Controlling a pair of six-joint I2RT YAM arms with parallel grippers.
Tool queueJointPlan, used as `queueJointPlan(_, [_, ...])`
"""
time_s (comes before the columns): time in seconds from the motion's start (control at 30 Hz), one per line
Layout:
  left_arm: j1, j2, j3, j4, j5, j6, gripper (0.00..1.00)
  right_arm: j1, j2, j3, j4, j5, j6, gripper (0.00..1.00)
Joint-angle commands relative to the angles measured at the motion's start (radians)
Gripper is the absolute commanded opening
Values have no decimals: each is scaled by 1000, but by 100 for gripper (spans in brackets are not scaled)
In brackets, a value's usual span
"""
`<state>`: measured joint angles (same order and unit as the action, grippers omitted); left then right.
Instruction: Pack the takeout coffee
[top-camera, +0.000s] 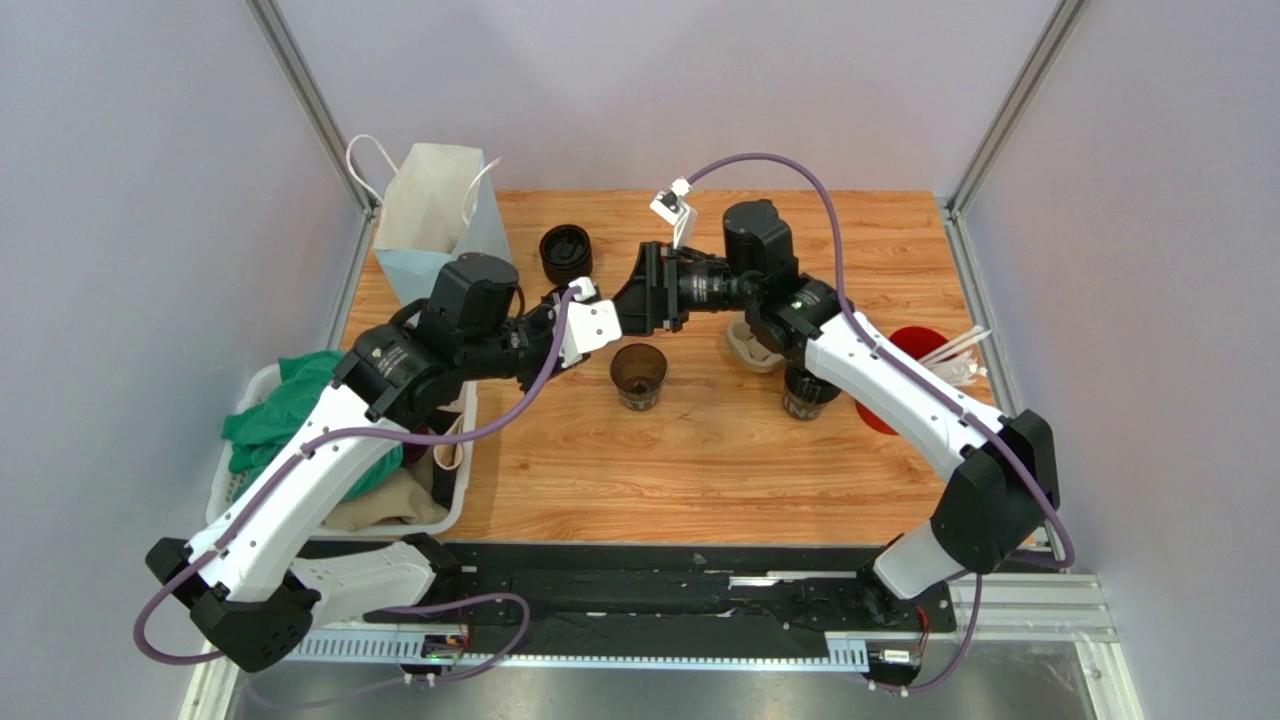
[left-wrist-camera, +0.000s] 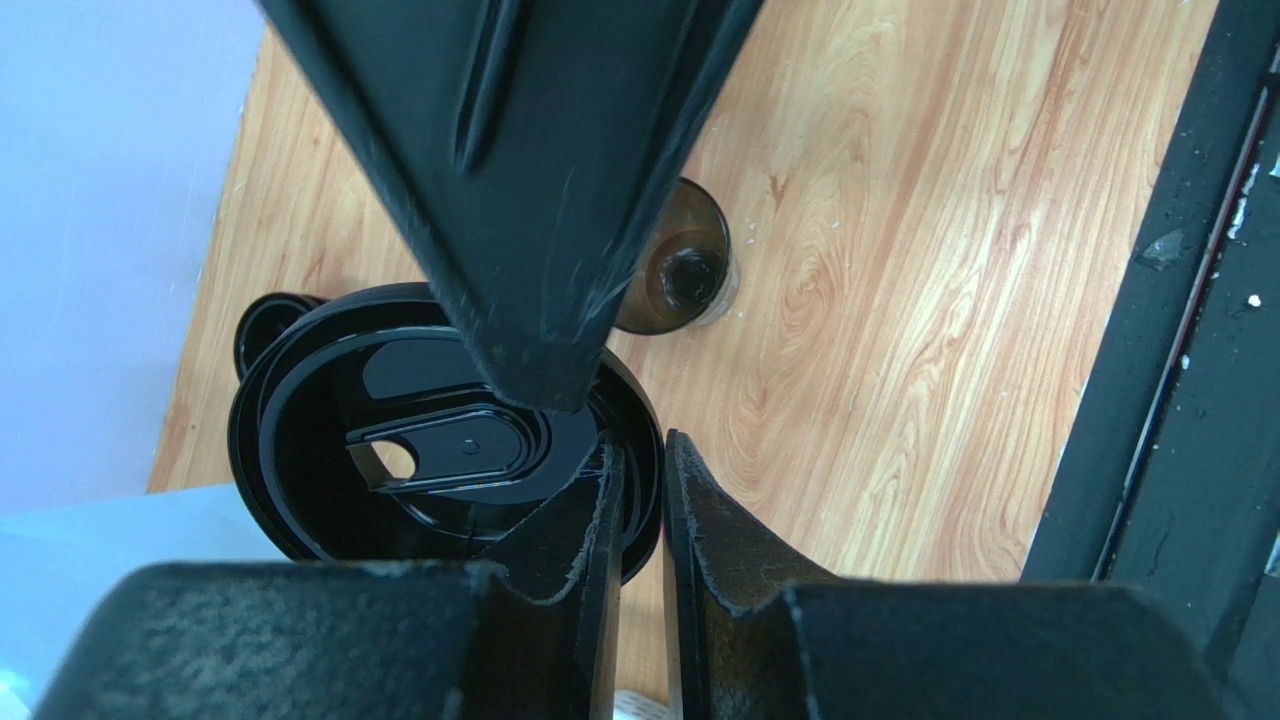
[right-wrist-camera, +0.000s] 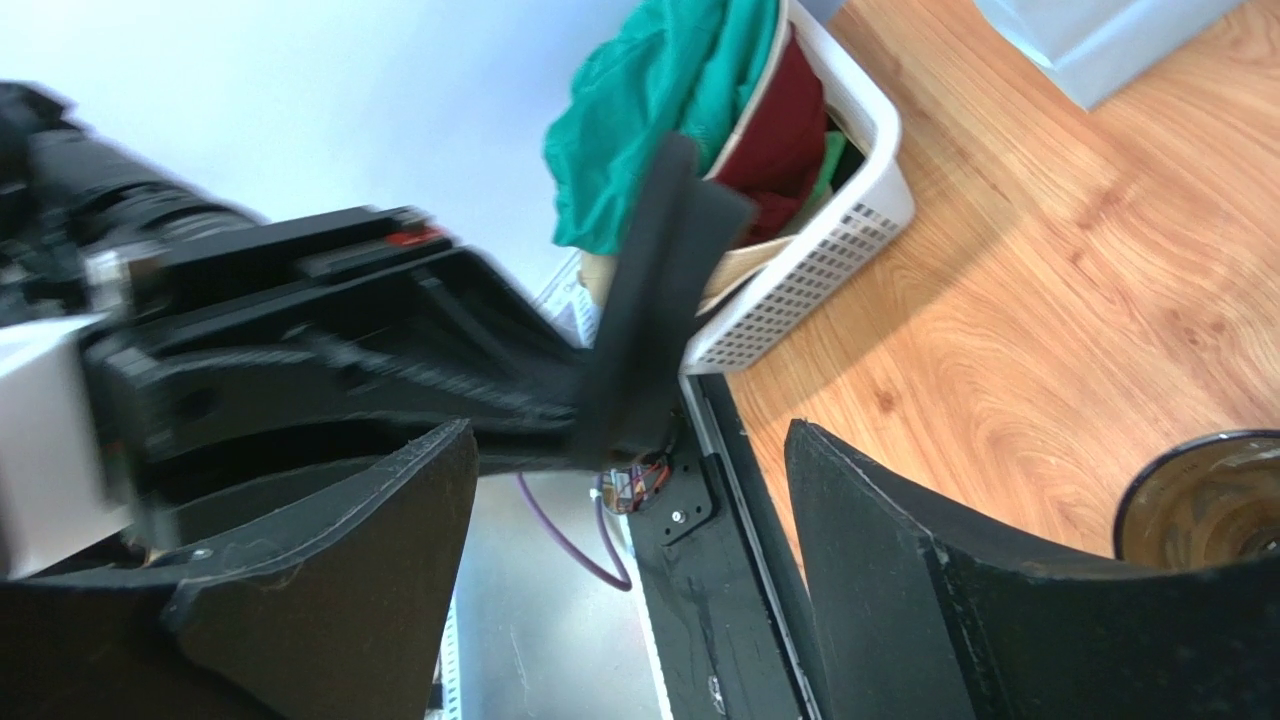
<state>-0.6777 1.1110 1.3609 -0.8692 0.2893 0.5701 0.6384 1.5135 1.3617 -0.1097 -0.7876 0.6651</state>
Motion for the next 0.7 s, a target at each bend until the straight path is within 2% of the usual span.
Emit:
queueJointPlan(0.0, [-14, -19, -5, 33, 33, 14, 14, 4, 28, 57, 15, 11, -2, 77])
queueJointPlan(0.23, [-29, -27, -39, 24, 48, 28, 14, 4, 59, 91, 18, -22, 4, 66])
queueJointPlan(0.4, [-34, -28, -48, 29, 40, 27, 17, 7, 54, 77, 27, -22, 2, 45])
queueJointPlan(0.43, [-34, -28, -45, 30, 37, 28, 17, 7, 53, 68, 31, -22, 2, 43])
queueJointPlan(0.67, [-34, -23, -20, 29, 30, 24, 17, 17, 48, 65, -2, -1, -35, 47])
